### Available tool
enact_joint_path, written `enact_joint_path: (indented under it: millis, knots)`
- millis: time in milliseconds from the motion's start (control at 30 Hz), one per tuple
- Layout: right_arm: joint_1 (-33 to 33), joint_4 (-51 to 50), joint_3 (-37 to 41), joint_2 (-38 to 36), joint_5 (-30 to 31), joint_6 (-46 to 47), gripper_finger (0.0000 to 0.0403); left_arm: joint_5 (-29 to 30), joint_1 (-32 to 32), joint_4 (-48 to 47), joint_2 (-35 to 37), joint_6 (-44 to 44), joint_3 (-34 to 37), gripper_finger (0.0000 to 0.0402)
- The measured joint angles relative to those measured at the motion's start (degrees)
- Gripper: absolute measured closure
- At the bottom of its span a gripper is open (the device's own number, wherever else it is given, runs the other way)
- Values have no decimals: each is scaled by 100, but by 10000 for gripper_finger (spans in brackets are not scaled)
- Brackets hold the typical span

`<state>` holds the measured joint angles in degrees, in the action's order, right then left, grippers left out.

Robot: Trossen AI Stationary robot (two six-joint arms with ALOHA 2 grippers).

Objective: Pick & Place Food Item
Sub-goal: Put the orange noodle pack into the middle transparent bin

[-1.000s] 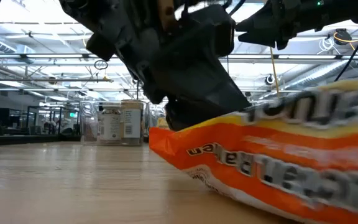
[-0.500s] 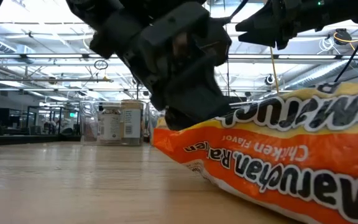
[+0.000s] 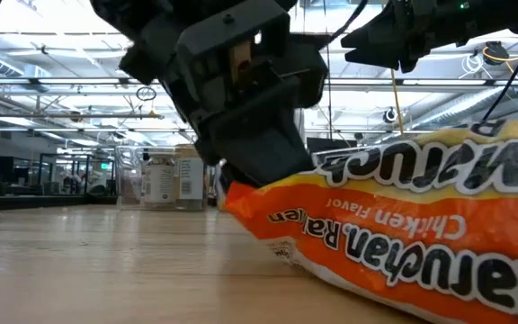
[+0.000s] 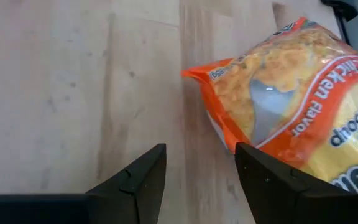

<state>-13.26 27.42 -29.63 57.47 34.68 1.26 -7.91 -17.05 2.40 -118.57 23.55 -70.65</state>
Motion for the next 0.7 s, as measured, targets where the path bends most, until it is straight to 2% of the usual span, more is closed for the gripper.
enact_joint_path:
  millis: [200, 433, 600, 700]
  knots:
    - [2, 11, 0, 0, 0, 0, 161, -231, -61, 496, -245, 119, 0, 202]
    - [0, 7, 0, 0, -22, 98, 161, -316, 19, 587, -207, 235, -1, 202]
    - [0, -11, 0, 0, -24, 107, 161, -652, 128, 947, -159, 407, 4, 202]
    - [1, -11, 0, 0, -24, 107, 161, -589, 132, 1002, -159, 398, 4, 202]
